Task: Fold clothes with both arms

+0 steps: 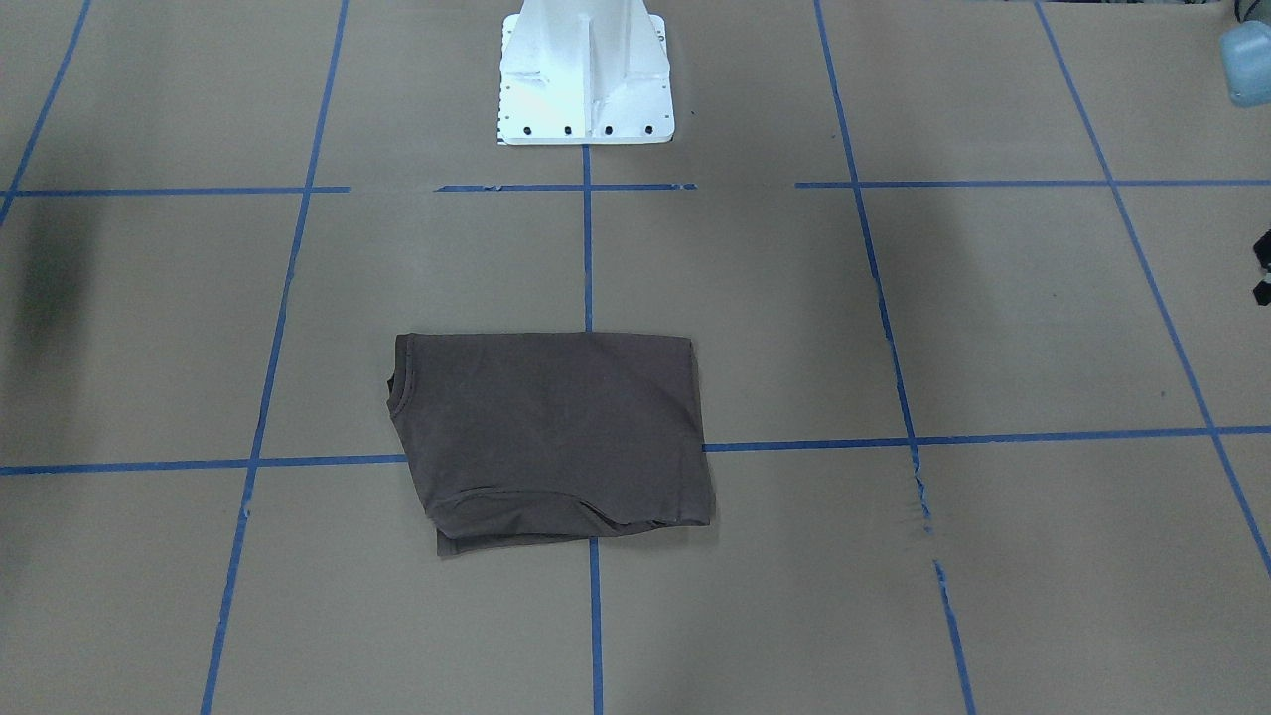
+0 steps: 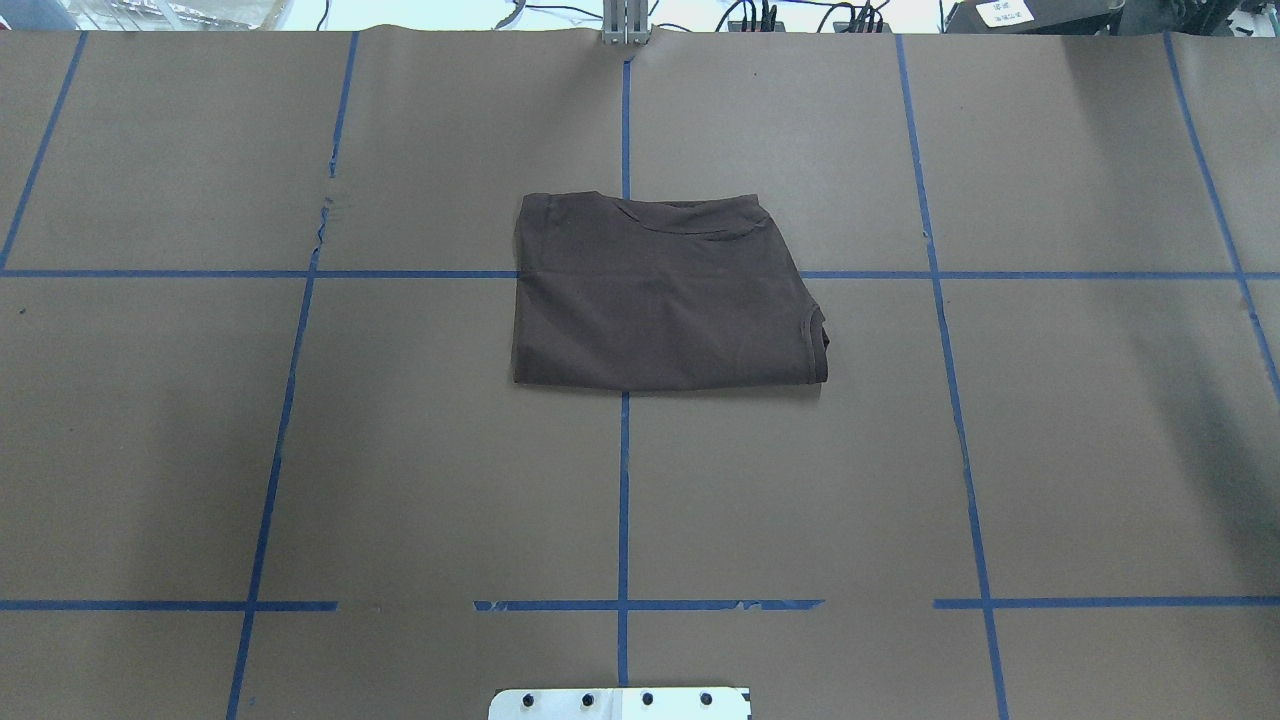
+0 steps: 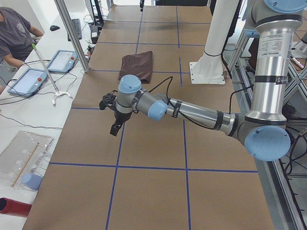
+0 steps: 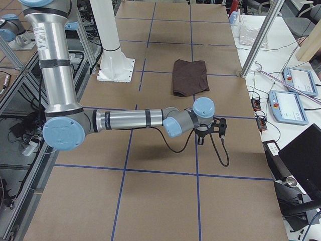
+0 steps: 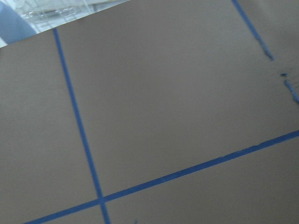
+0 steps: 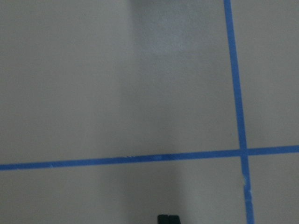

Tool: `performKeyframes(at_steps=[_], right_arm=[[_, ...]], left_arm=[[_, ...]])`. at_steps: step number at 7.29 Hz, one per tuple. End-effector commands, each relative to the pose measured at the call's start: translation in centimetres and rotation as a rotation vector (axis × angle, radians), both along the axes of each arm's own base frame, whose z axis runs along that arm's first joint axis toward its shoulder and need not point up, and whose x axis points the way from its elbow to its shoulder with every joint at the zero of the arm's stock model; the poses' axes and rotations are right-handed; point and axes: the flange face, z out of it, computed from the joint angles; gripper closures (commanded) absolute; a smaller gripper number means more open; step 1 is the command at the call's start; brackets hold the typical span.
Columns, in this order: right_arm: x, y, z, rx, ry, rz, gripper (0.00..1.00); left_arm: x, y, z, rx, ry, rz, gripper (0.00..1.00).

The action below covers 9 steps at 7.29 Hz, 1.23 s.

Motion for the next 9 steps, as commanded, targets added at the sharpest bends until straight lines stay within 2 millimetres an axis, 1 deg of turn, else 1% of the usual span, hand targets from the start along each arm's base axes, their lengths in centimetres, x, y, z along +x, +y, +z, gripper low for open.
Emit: performKeyframes(at_steps=[1, 2, 3, 5, 6, 7, 8, 9], right_arm=[[3.7, 4.1, -1.4, -0.022, 0.06, -0.167, 0.81], [5.4, 5.4, -2.2, -0.047, 0.127, -0.19, 0.01], [5.5, 5.6, -2.7, -0.05, 0.128, -0.192, 0.0], [5.1, 5.1, -2.8, -0.063, 0.087, -0.181, 0.0], [5.0, 5.2, -2.9, -0.055, 0.077, -0.182, 0.0], [5.0, 5.4, -2.7, -0.058, 0.077, -0.181, 0.0], [5.0, 5.4, -2.9, -0.051, 0.076, -0.182, 0.0], [5.0, 5.4, -2.6, -0.057, 0.077, -0.182, 0.0]], left_arm=[[-3.3, 6.2, 6.0, -0.207, 0.13, 0.01, 0.0], [-3.1, 7.5, 6.9, -0.253, 0.144, -0.016, 0.0], [-3.1, 7.7, 6.8, -0.254, 0.142, -0.021, 0.0], [-3.0, 7.4, 6.1, -0.247, 0.152, -0.018, 0.0], [-3.0, 7.3, 5.4, -0.233, 0.152, -0.017, 0.0], [-2.9, 7.1, 5.7, -0.235, 0.147, -0.019, 0.0], [-2.9, 7.0, 5.2, -0.225, 0.141, -0.018, 0.0], [-2.8, 7.0, 5.6, -0.23, 0.14, -0.016, 0.0]])
